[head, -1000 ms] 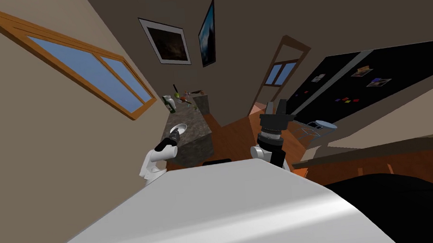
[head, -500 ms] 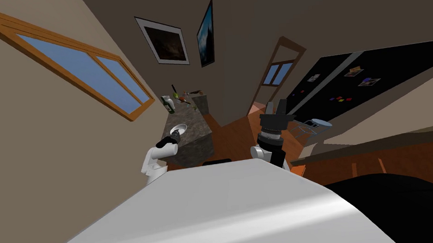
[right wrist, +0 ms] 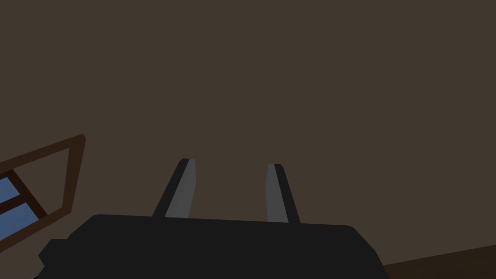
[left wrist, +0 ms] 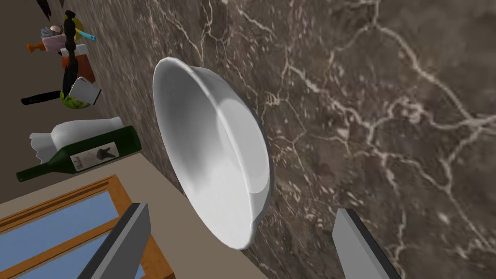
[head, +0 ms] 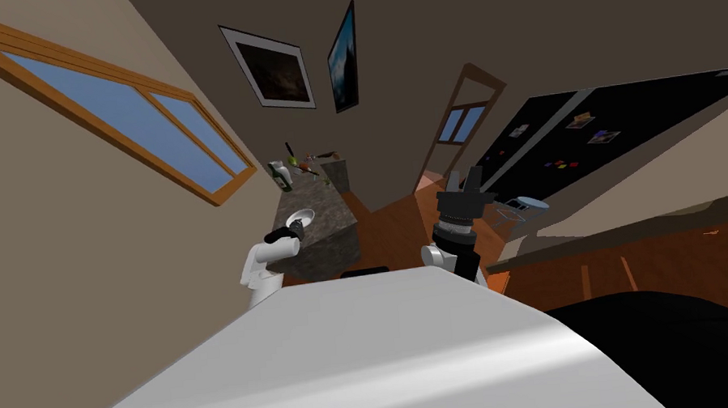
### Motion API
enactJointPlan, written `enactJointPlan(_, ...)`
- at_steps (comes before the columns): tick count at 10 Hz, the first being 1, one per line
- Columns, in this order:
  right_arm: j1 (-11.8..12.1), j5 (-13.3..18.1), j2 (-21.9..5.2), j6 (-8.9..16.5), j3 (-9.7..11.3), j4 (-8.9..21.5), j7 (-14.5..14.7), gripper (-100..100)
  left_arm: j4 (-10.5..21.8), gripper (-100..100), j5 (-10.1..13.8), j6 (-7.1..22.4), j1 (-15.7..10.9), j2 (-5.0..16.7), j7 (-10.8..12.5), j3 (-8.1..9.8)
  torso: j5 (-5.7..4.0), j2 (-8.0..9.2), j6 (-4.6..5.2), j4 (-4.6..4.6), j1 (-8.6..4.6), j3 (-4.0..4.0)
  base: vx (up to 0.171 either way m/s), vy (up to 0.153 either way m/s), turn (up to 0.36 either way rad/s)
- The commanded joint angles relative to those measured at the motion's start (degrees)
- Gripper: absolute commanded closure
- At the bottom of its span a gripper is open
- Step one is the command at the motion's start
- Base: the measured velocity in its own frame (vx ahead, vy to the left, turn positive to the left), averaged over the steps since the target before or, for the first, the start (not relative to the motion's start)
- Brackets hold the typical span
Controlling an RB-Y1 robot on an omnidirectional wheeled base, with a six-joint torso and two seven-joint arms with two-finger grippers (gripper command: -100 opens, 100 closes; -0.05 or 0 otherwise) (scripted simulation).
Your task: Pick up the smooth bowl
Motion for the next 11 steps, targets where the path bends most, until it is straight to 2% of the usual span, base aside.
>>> enactJointPlan(1, 0.0, 0.0, 0.0, 0.0, 0.0, 0.0, 0.0, 0, 0.5, -100, 0.1, 2.9, -1.7, -0.4, 0.3, 0.49, 0.00, 0.00, 0.00, 0.00, 0.00, 0.00, -0.022, 0.066, -0.090)
enactJointPlan(2, 0.0, 0.0, 0.0, 0.0, 0.0, 0.0, 0.0, 0, 0.5, -100, 0.1, 4.3, -1.7, -0.4, 0.3, 0.49, 0.01, 0.03, 0.02, 0.01, 0.08, 0.02, -0.010, 0.064, -0.057)
enactJointPlan(3, 0.0, 0.0, 0.0, 0.0, 0.0, 0.0, 0.0, 0, 1.0, -100, 0.2, 6.0, -3.0, -0.8, 0.4, 0.93, 0.02, 0.01, 0.00, 0.01, 0.08, 0.01, 0.001, 0.062, -0.100)
enactJointPlan(4, 0.0, 0.0, 0.0, 0.0, 0.0, 0.0, 0.0, 0, 1.0, -100, 0.2, 7.4, -3.0, -0.8, 0.4, 0.93, 0.02, -0.03, 0.02, 0.00, 0.08, -0.01, 0.006, 0.055, -0.050)
enactJointPlan(5, 0.0, 0.0, 0.0, 0.0, 0.0, 0.0, 0.0, 0, 1.5, -100, 0.3, 9.1, -4.4, -1.1, 0.6, 1.37, 0.02, -0.05, -0.01, -0.01, 0.06, -0.03, -0.003, 0.074, -0.090)
enactJointPlan(6, 0.0, 0.0, 0.0, 0.0, 0.0, 0.0, 0.0, 0, 1.5, -100, 0.3, 10.3, -4.4, -1.1, 0.6, 1.37, 0.02, -0.04, 0.01, -0.01, 0.12, -0.02, -0.009, 0.063, -0.053)
enactJointPlan(7, 0.0, 0.0, 0.0, 0.0, 0.0, 0.0, 0.0, 0, 2.0, -100, 0.4, 12.1, -5.7, -1.4, 0.8, 1.80, 0.02, -0.02, -0.01, 0.00, 0.08, -0.01, -0.005, 0.067, -0.092)
enactJointPlan(10, 0.0, 0.0, 0.0, 0.0, 0.0, 0.0, 0.0, 0, 2.4, -100, 0.5, 15.8, -7.0, -1.7, 0.9, 2.22, 0.02, 0.02, 0.01, 0.01, 0.07, 0.01, -0.014, 0.058, -0.065)
enactJointPlan(11, 0.0, 0.0, 0.0, 0.0, 0.0, 0.0, 0.0, 0, 2.8, -100, 0.6, 17.9, -8.2, -2.0, 1.0, 2.62, 0.01, 0.01, -0.01, 0.00, 0.05, 0.01, -0.001, 0.066, -0.077)
